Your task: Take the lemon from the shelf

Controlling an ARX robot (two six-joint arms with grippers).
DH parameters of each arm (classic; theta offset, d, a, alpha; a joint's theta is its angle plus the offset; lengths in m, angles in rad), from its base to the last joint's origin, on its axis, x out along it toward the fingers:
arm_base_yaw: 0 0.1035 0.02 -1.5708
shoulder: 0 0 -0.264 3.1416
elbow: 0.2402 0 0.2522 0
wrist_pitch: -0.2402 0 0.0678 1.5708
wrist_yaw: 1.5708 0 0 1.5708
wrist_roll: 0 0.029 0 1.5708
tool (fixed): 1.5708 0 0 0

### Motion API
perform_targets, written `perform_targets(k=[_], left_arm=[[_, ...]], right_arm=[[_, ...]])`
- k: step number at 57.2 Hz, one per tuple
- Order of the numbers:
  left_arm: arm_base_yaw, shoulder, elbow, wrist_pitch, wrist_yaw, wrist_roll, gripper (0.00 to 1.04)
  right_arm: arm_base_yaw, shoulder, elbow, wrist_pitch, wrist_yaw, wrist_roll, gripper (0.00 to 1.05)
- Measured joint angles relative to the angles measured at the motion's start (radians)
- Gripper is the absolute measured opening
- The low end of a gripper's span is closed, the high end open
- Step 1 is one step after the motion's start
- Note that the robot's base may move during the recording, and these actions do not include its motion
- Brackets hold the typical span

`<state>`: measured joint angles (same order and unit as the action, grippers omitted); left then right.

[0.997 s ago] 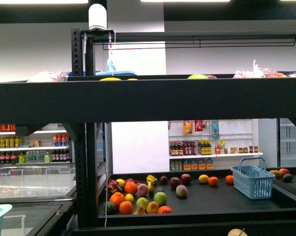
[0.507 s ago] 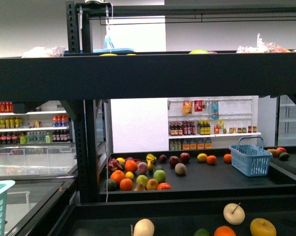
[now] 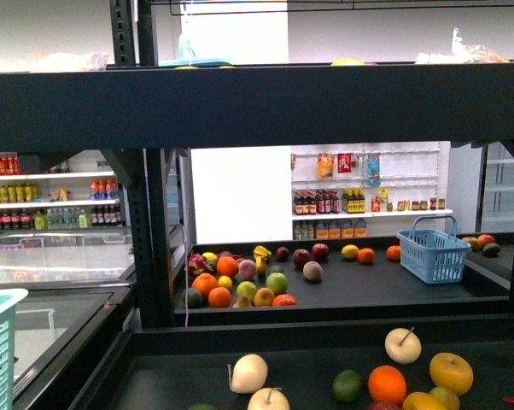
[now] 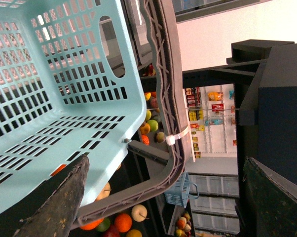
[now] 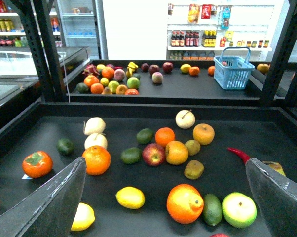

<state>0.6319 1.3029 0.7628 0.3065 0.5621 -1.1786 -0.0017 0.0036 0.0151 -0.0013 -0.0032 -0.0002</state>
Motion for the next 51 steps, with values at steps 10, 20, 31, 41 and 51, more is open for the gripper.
perform_targets(k=[10,20,31,41,51], left_arm=[[-0.019,0.127,0.088,0.105,-0.001,-0.076,0.97],[-0.04,0.245,0.181,0.148,-0.024,-0.146,0.97],[-0.063,0.323,0.236,0.187,-0.047,-0.193,0.97],[-0.078,0.378,0.28,0.209,-0.074,-0.22,0.97],[-0.087,0.412,0.313,0.205,-0.095,-0.226,0.97]], right_arm=[[0.0,0.0,0.0,0.0,0.0,0.0,0.97],[0.0,0.0,0.0,0.0,0.0,0.0,0.97],[0.0,0.0,0.0,0.0,0.0,0.0,0.97],[0.0,0.0,0.0,0.0,0.0,0.0,0.97],[0.0,0.0,0.0,0.0,0.0,0.0,0.97]])
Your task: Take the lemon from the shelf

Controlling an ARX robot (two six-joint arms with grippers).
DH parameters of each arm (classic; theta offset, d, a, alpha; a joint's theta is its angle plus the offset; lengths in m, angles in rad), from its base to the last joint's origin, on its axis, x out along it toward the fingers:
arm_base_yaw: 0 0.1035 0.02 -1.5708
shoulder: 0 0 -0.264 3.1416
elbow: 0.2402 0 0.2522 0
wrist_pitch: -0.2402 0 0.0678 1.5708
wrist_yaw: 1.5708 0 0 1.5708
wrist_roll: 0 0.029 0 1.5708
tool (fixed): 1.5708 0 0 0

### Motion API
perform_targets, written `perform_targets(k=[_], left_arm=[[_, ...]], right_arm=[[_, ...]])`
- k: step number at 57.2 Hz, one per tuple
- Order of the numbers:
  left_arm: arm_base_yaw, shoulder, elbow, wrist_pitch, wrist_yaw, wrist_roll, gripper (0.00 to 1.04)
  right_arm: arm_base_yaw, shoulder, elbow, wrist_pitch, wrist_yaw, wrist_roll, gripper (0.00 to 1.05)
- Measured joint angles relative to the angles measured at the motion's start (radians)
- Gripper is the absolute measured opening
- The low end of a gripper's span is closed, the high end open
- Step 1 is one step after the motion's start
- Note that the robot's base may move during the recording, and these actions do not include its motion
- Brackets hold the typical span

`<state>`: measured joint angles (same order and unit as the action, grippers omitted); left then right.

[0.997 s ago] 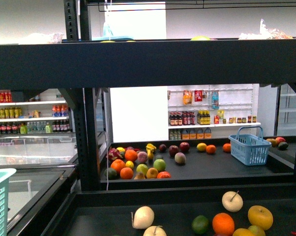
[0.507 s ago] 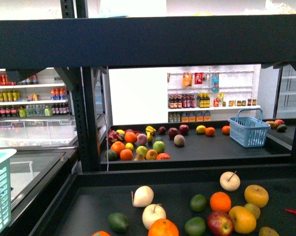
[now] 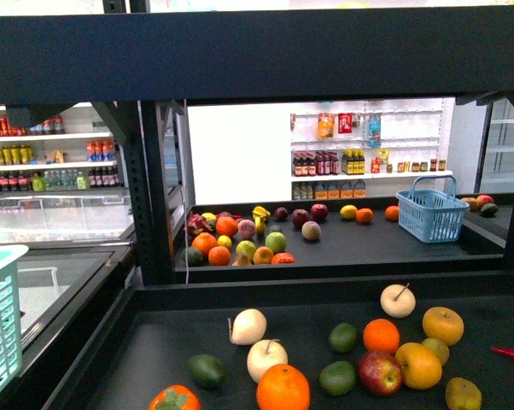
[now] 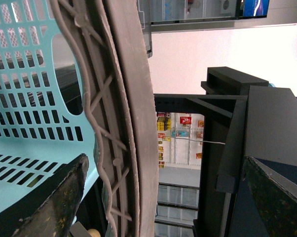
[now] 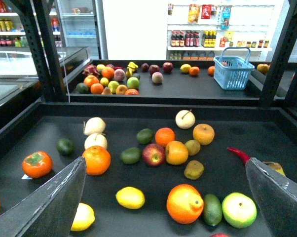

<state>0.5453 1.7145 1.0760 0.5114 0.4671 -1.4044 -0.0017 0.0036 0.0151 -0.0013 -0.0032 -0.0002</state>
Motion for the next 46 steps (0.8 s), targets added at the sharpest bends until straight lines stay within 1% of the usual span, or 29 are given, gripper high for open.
perform_targets(k=[18,22,26,29,30,38,41,43,46], left_arm=[[-0.016,0.062,0.078,-0.018,-0.039,0.022,0.96],[-0.018,0.066,0.09,-0.031,-0.048,0.029,0.83],[-0.018,0.067,0.092,-0.035,-0.048,0.033,0.72],[-0.018,0.069,0.093,-0.043,-0.049,0.035,0.62],[-0.018,0.07,0.093,-0.045,-0.049,0.036,0.6],[-0.018,0.075,0.093,-0.06,-0.053,0.046,0.35],[-0.018,0.076,0.093,-0.063,-0.053,0.047,0.29],[-0.018,0.076,0.093,-0.064,-0.053,0.049,0.22],[-0.019,0.076,0.092,-0.065,-0.051,0.046,0.17]], right_arm=[[0.0,0.0,0.0,0.0,0.0,0.0,0.97],[0.0,0.0,0.0,0.0,0.0,0.0,0.97],[0.0,0.0,0.0,0.0,0.0,0.0,0.97],[0.0,0.0,0.0,0.0,0.0,0.0,0.97],[0.0,0.0,0.0,0.0,0.0,0.0,0.97],[0.0,0.0,0.0,0.0,0.0,0.0,0.97],[0.0,0.0,0.0,0.0,0.0,0.0,0.97],[0.0,0.0,0.0,0.0,0.0,0.0,0.97],[0.0,0.0,0.0,0.0,0.0,0.0,0.97]])
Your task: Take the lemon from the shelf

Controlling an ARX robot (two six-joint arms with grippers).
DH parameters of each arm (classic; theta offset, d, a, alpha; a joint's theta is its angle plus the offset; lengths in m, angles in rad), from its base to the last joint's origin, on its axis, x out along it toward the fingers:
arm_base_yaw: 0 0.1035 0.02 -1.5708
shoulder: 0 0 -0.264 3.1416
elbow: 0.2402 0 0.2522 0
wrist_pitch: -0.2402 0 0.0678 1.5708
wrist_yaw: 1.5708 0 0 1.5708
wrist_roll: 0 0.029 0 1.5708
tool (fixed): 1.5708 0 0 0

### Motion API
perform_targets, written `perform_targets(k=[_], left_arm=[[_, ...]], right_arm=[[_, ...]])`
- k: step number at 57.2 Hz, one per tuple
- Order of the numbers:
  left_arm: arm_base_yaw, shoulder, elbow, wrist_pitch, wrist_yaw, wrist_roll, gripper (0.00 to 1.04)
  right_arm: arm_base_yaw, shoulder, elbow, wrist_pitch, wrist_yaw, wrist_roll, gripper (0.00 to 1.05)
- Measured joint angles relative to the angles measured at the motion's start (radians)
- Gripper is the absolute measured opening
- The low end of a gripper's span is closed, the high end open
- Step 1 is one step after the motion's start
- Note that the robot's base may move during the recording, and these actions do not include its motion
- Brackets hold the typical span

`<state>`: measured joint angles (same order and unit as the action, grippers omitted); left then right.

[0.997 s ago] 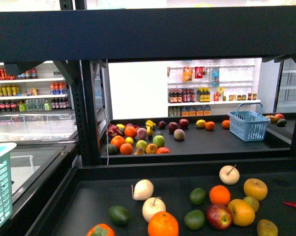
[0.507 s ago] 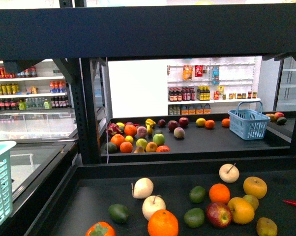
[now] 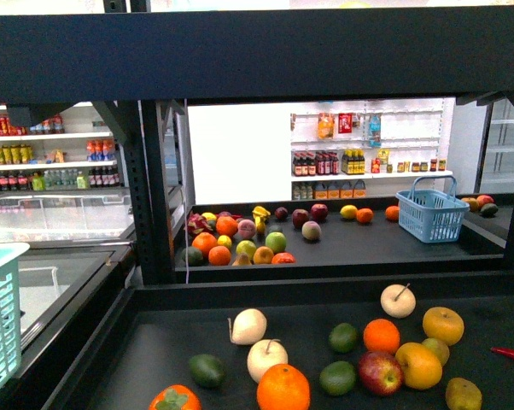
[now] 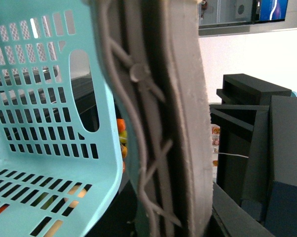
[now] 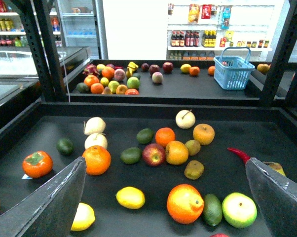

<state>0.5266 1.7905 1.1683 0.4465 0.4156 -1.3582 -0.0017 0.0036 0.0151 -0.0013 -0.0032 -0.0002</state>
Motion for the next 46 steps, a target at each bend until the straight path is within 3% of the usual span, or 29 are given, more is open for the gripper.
perform_targets(k=[14,24,46], left_arm=[[-0.01,-0.012,-0.015,0.0,0.019,0.046,0.16],[-0.058,-0.061,-0.046,-0.004,0.09,0.15,0.15],[-0.314,-0.233,-0.062,-0.076,0.308,0.356,0.08]], right_arm=[[0.0,0.0,0.0,0.0,0.0,0.0,0.97],[0.0,0.0,0.0,0.0,0.0,0.0,0.97],[0.0,0.0,0.0,0.0,0.0,0.0,0.97]])
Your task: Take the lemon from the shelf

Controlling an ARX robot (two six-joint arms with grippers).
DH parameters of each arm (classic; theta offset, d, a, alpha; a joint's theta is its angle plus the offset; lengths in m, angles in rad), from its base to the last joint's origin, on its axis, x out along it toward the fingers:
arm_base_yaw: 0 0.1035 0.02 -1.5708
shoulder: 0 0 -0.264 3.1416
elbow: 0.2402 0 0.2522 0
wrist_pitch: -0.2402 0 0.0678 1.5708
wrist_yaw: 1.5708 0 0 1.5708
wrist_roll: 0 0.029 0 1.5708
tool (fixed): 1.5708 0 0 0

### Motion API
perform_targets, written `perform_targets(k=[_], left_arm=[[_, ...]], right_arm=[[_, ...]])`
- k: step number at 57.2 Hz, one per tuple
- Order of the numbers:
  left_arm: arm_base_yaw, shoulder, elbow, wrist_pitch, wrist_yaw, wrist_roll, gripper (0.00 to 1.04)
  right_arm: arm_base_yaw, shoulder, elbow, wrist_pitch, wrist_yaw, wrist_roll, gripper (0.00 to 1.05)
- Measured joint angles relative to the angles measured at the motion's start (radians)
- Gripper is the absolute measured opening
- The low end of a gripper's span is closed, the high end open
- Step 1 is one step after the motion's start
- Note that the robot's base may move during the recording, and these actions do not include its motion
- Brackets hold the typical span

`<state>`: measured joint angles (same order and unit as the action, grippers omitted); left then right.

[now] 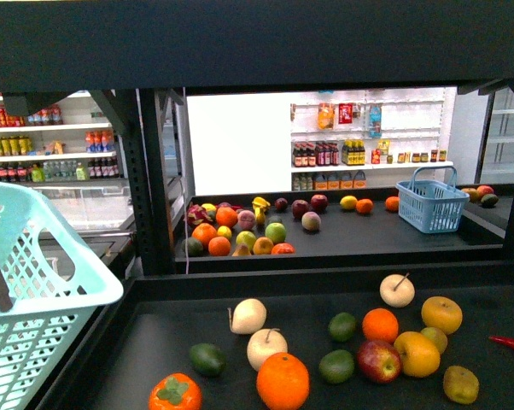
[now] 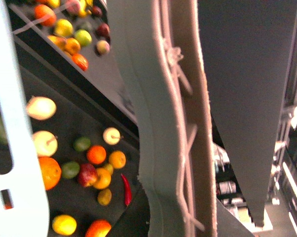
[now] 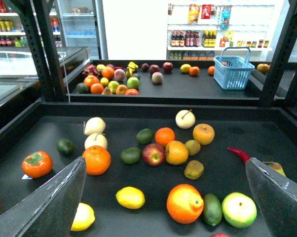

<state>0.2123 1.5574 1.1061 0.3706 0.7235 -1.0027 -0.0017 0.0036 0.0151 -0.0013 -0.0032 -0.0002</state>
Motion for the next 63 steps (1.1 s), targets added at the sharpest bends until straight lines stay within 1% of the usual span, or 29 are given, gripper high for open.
perform_targets(k=[3,4,10,20,30,36,49,63], left_arm=[[-0.035,-0.01,-0.002,-0.011,0.011,0.034,0.08],[-0.06,-0.014,-0.005,-0.017,0.014,0.056,0.08],[-0.145,-0.014,-0.006,-0.046,0.009,0.146,0.08],[-0.254,0.012,-0.006,-0.041,0.006,0.182,0.08],[-0.369,0.059,-0.006,-0.023,-0.035,0.204,0.08],[-0.435,0.109,-0.006,-0.019,-0.043,0.224,0.08],[-0.527,0.182,0.001,-0.017,-0.051,0.235,0.08],[-0.562,0.216,0.038,0.009,-0.093,0.236,0.08]], right_arm=[[0.0,0.0,0.0,0.0,0.0,0.0,0.97],[0.0,0.0,0.0,0.0,0.0,0.0,0.97],[0.0,0.0,0.0,0.0,0.0,0.0,0.97],[0.0,0.0,0.0,0.0,0.0,0.0,0.97],[0.0,0.0,0.0,0.0,0.0,0.0,0.97],[0.0,0.0,0.0,0.0,0.0,0.0,0.97],[0.0,0.0,0.0,0.0,0.0,0.0,0.97],[0.0,0.0,0.0,0.0,0.0,0.0,0.97]])
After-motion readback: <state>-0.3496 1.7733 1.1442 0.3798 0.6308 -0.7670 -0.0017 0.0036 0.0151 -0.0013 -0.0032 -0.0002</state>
